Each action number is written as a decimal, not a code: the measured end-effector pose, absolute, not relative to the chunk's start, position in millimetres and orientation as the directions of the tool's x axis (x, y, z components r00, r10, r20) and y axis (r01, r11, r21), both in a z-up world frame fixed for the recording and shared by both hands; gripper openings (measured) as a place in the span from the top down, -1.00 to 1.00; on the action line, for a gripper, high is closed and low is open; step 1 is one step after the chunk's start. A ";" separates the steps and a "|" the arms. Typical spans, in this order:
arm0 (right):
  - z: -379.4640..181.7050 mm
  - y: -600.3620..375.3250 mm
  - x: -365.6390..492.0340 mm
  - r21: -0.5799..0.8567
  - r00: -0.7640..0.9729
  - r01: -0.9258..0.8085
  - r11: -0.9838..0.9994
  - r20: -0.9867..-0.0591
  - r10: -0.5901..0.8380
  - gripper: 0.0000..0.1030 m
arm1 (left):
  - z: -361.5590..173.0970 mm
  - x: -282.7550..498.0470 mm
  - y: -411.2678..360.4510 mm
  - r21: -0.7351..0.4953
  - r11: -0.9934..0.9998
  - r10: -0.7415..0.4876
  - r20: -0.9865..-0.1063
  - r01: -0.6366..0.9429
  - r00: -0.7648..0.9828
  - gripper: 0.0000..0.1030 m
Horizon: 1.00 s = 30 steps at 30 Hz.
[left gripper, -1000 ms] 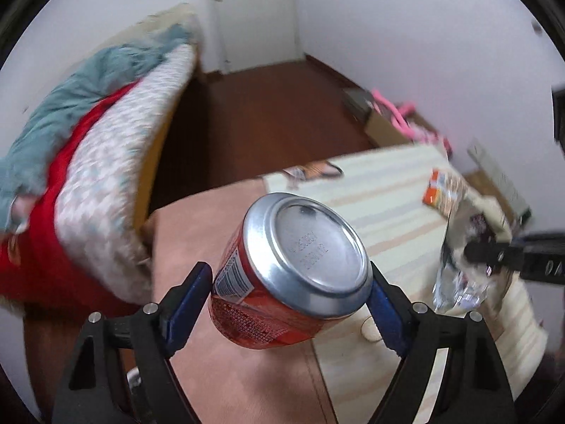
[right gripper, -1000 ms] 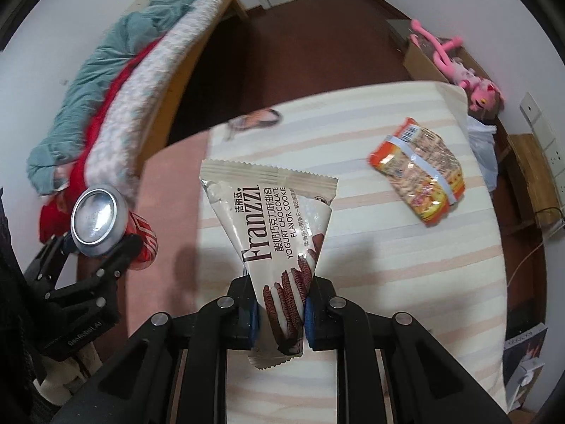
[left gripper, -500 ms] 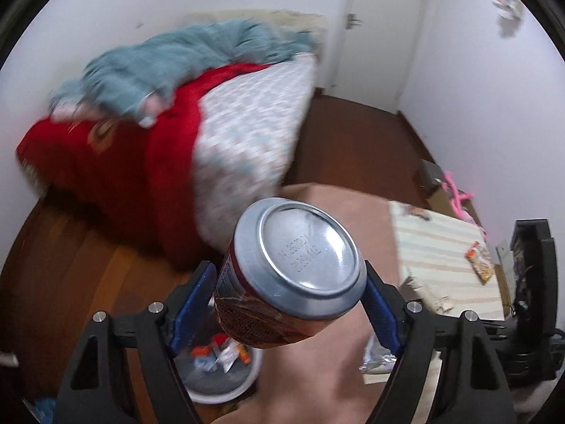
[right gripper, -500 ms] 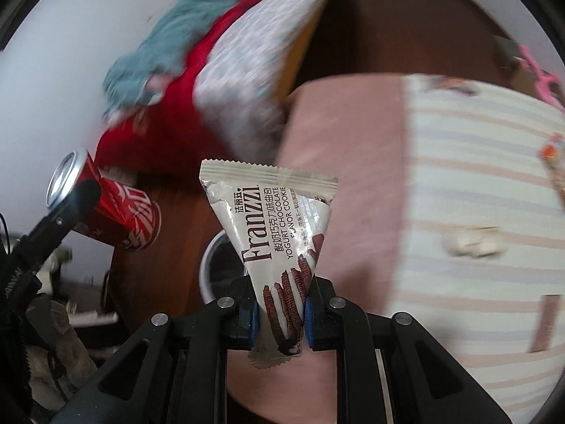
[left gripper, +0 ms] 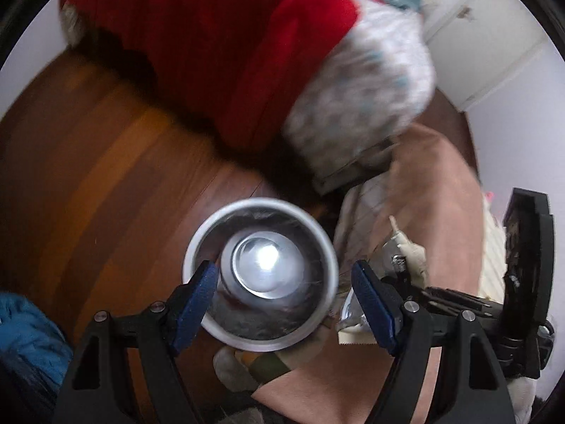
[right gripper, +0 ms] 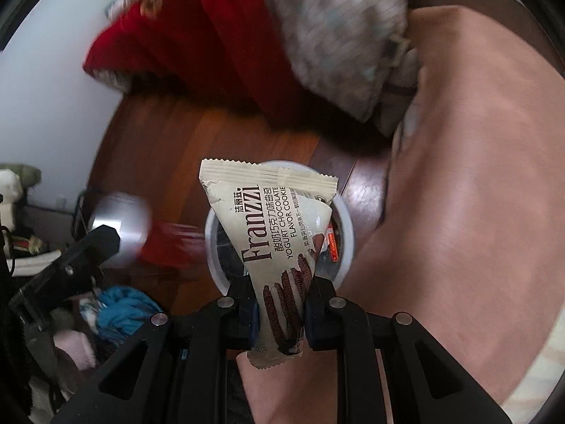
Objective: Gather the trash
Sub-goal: 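Carry the can and Franzzi wrapper over the bin and open both tools, then move both tools back toward the table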
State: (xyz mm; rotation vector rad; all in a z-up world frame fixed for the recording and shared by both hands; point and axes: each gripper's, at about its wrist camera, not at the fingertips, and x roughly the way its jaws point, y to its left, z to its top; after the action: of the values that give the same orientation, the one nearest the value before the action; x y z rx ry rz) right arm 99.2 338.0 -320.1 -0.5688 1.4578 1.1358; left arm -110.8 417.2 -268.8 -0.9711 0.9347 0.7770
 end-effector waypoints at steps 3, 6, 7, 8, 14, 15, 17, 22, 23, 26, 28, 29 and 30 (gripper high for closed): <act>-338.5 352.2 96.6 0.306 -0.243 -0.862 0.405 -0.949 0.199 0.45 | -290.5 -123.8 428.7 -0.331 0.321 0.101 -0.920 -0.887 0.380 -0.51; -354.7 362.9 95.0 0.294 -0.253 -0.870 0.396 -0.955 0.154 -0.05 | -300.6 -132.3 434.7 -0.287 0.302 0.117 -0.935 -0.909 0.334 -0.80; -357.5 364.2 94.7 0.292 -0.254 -0.873 0.391 -0.956 0.147 -0.25 | -303.2 -134.8 436.9 -0.264 0.298 0.125 -0.942 -0.917 0.312 -0.98; -360.2 366.4 93.9 0.287 -0.252 -0.877 0.385 -0.958 0.139 -0.34 | -304.8 -138.1 437.8 -0.248 0.296 0.133 -0.945 -0.922 0.297 -0.99; -363.0 377.0 90.3 0.236 -0.209 -0.903 0.359 -0.971 0.113 -0.90 | -310.9 -154.3 436.1 -0.123 0.273 0.204 -0.962 -0.954 0.183 -0.99; -361.8 379.5 87.2 0.218 -0.191 -0.909 0.355 -0.975 0.111 -0.90 | -311.4 -155.9 434.5 -0.106 0.272 0.212 -0.963 -0.956 0.167 -0.99; -357.8 374.9 85.5 0.197 -0.171 -0.917 0.346 -0.980 0.104 -0.99 | -309.8 -158.1 429.9 -0.078 0.271 0.230 -0.963 -0.959 0.143 -0.99; -349.2 367.1 78.8 0.125 -0.101 -0.937 0.327 -0.991 0.091 -1.00 | -300.0 -157.8 418.6 -0.020 0.286 0.263 -0.960 -0.958 0.099 -0.99; -346.7 364.8 77.6 0.117 -0.092 -0.939 0.324 -0.992 0.090 -1.00 | -296.9 -157.5 415.7 -0.006 0.290 0.272 -0.958 -0.957 0.088 -0.99; -337.3 354.2 75.5 0.109 -0.082 -0.939 0.325 -0.992 0.095 -1.00 | -288.2 -156.6 407.5 0.015 0.305 0.291 -0.953 -0.952 0.078 -0.99; -331.2 348.1 75.4 0.107 -0.076 -0.938 0.329 -0.992 0.104 -1.00 | -281.8 -156.7 402.1 0.020 0.311 0.302 -0.950 -0.950 0.079 -0.99; -326.5 343.9 75.7 0.109 -0.076 -0.937 0.331 -0.991 0.112 -1.00 | -279.0 -156.7 399.2 0.021 0.314 0.307 -0.948 -0.949 0.080 -0.99; -322.8 340.7 76.1 0.113 -0.077 -0.936 0.333 -0.990 0.119 -1.00 | -275.2 -157.1 396.2 0.022 0.317 0.312 -0.947 -0.948 0.083 -0.99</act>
State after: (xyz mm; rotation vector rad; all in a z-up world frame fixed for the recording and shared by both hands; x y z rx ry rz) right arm 76.1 340.7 -322.8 -0.8298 1.3455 1.0649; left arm -157.1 396.2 -275.2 -0.7547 1.0826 1.0880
